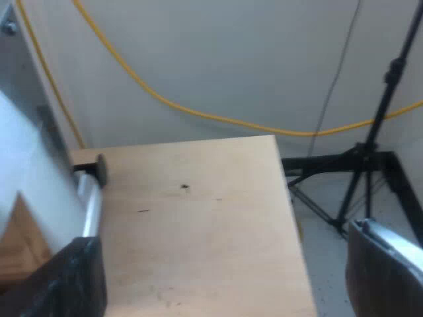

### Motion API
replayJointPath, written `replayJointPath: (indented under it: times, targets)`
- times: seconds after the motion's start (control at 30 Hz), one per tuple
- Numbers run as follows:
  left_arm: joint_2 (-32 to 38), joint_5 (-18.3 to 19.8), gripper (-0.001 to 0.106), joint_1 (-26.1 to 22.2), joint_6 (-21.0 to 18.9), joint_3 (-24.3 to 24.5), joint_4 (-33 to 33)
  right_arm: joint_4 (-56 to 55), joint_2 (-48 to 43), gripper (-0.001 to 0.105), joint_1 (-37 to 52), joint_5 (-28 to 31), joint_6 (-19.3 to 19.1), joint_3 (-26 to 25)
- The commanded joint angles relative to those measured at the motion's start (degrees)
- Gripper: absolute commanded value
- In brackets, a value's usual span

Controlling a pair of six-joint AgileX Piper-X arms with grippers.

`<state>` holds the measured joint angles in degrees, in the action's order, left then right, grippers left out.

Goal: Place mug into machine

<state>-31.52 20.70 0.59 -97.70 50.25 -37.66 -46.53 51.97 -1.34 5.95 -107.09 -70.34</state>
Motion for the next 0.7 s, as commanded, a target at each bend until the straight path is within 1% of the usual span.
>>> replayJointPath:
  times: [0.03,0.23,0.3,0.33,0.4,0.7]
  targets:
    - [2.1,-0.9,0.066,-0.1,0.2,0.3,-2.5,-0.4,-2.6,0.084,1.9,-1.2,-1.2,-0.1]
    - [7.5,-0.9,0.066,-0.1,0.2,0.3,-6.7,-2.0,-7.7,0.084,2.0,-2.4,-1.2,-0.1]
    - [8.0,-0.9,0.066,-0.1,0.2,0.3,-7.2,-2.9,-9.4,0.084,2.0,-2.4,-1.2,-0.1]
    - [10.1,-0.9,0.066,-0.1,0.2,0.3,-8.6,-3.5,-10.7,0.084,2.0,-2.4,-1.2,0.1]
    - [12.0,-0.9,0.066,-0.1,0.2,0.0,-9.3,-3.9,-12.7,0.084,2.0,-2.4,-1.2,0.6]
    - [20.6,-1.2,0.066,-0.1,0.2,-1.0,-14.9,-6.4,-25.3,0.084,1.8,-2.4,-1.2,8.3]
